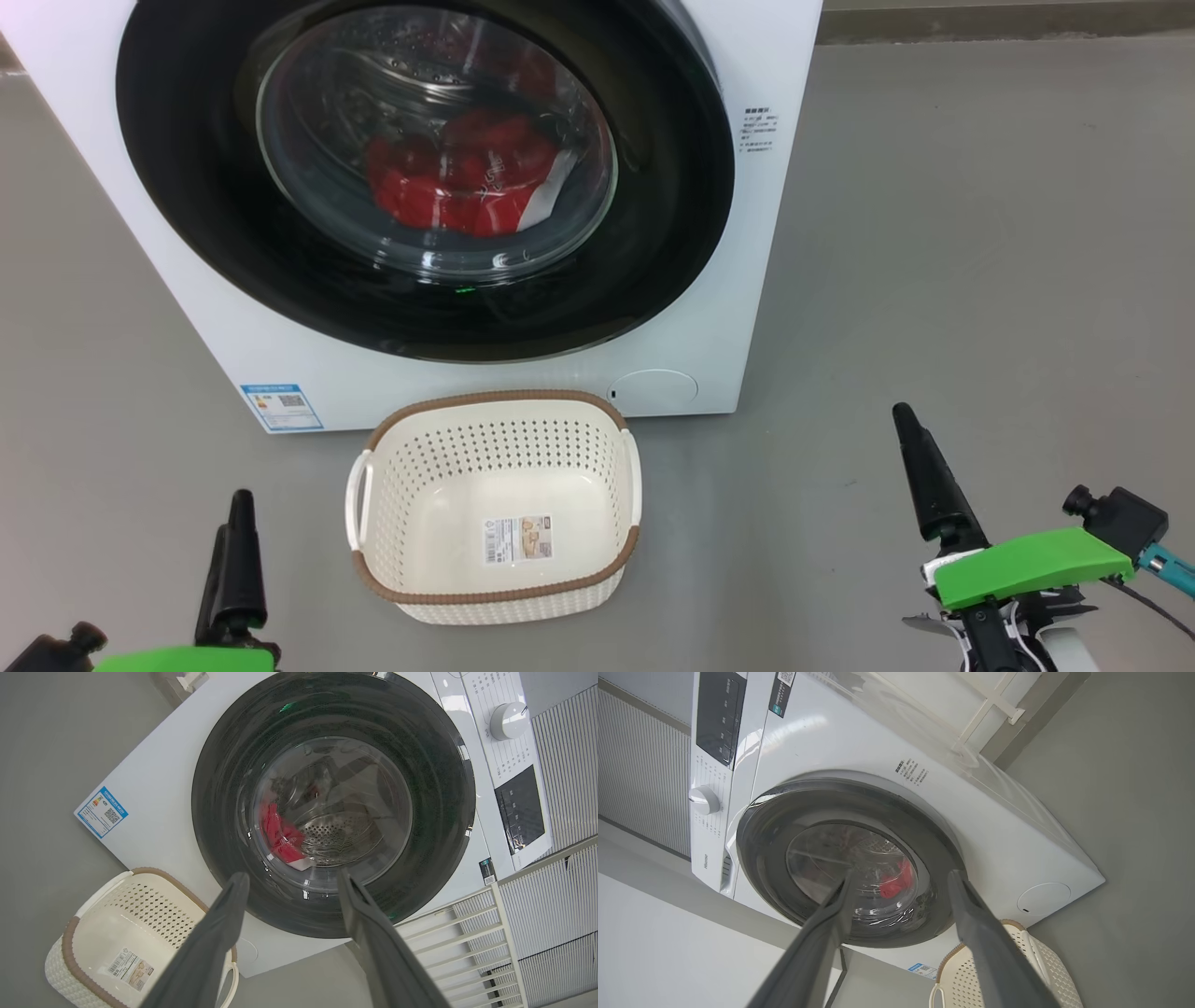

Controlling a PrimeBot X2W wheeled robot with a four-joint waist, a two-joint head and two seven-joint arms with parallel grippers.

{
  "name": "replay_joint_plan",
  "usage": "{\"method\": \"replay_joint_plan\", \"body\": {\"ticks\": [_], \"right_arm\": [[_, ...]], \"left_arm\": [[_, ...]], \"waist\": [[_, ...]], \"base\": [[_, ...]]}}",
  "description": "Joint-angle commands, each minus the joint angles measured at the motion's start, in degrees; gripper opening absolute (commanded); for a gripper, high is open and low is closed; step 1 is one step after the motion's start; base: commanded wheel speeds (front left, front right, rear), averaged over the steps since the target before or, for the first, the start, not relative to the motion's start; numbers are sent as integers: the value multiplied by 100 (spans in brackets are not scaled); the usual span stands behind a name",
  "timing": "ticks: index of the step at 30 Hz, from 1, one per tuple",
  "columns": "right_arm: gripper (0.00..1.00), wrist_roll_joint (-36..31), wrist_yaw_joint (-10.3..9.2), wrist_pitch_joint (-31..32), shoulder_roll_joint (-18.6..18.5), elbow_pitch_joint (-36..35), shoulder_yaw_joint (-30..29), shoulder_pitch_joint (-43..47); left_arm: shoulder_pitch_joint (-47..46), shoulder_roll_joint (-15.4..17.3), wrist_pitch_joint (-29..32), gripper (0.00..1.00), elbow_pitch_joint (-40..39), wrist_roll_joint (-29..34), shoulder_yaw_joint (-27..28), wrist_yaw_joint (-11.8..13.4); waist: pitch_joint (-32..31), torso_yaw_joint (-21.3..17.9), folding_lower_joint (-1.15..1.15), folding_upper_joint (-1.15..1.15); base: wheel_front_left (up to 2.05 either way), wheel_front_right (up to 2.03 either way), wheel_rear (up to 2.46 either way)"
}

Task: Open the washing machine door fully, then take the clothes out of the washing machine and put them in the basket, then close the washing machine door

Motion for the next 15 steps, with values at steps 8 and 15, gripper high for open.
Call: {"method": "replay_joint_plan", "body": {"ticks": [8, 15], "right_arm": [[100, -1080, 6, -188, -103, -53, 211, -353], [100, -1909, 6, -305, -65, 97, 195, -411]], "left_arm": [[-149, 128, -198, 100, -175, 1174, 88, -42], [-149, 107, -317, 100, -177, 2045, 86, 12]], "waist": [[-4, 12, -1, 0], [5, 28, -1, 0]], "base": [[0, 0, 0], [0, 0, 0]]}}
